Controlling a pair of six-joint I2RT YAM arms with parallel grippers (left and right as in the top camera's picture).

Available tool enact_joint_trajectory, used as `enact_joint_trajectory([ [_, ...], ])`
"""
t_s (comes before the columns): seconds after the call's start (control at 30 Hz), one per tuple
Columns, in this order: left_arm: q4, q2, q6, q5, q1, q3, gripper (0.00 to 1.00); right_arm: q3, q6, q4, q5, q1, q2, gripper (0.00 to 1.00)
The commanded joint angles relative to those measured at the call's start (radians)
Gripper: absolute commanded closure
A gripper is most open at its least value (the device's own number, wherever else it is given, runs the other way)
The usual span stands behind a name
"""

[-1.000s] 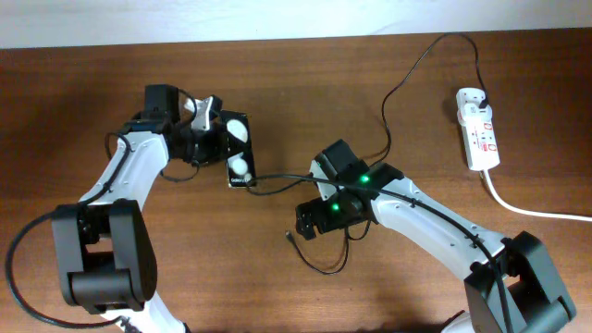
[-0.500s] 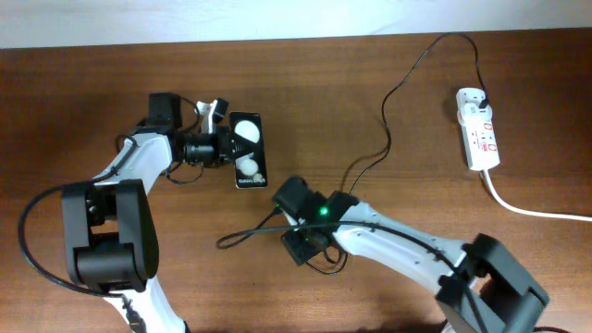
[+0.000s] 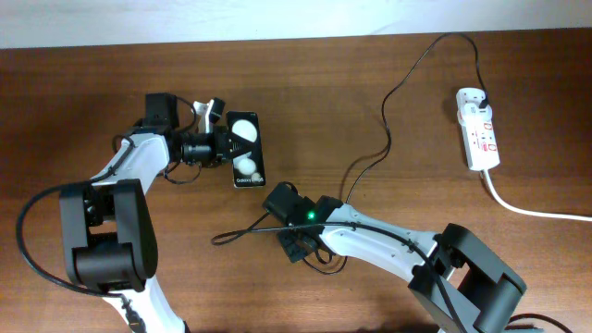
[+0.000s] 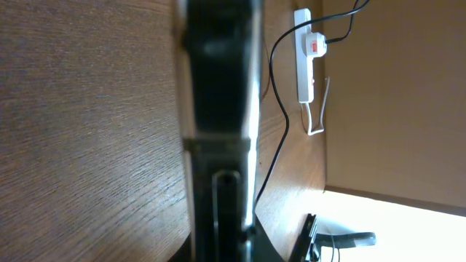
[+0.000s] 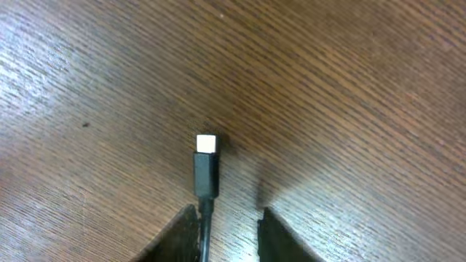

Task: Plug charger to phone and switch on socket
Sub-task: 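Lower the right gripper and grasp the black cable's USB-C end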

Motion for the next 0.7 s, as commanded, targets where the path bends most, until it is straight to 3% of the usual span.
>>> enact_joint_trajectory([
  [0.0,0.006,0.0,-0.01,0.048,0.003,-0.003,1.0,0.008,0.01,-0.004,0.007,0.005,0.002,0.78],
  [0.4,0.006,0.0,-0.01,0.048,0.003,-0.003,1.0,0.011,0.04,-0.034,-0.086,0.0,0.002,0.7],
  [0.57,0.006,0.0,-0.009,0.074,0.004,-0.003,1.0,0.011,0.04,-0.015,-0.098,-0.01,0.03,0.85],
  [0.67,0.006,0.0,-0.008,0.079,0.005,-0.003,1.0,0.01,0.051,-0.02,-0.1,-0.019,0.03,0.85],
])
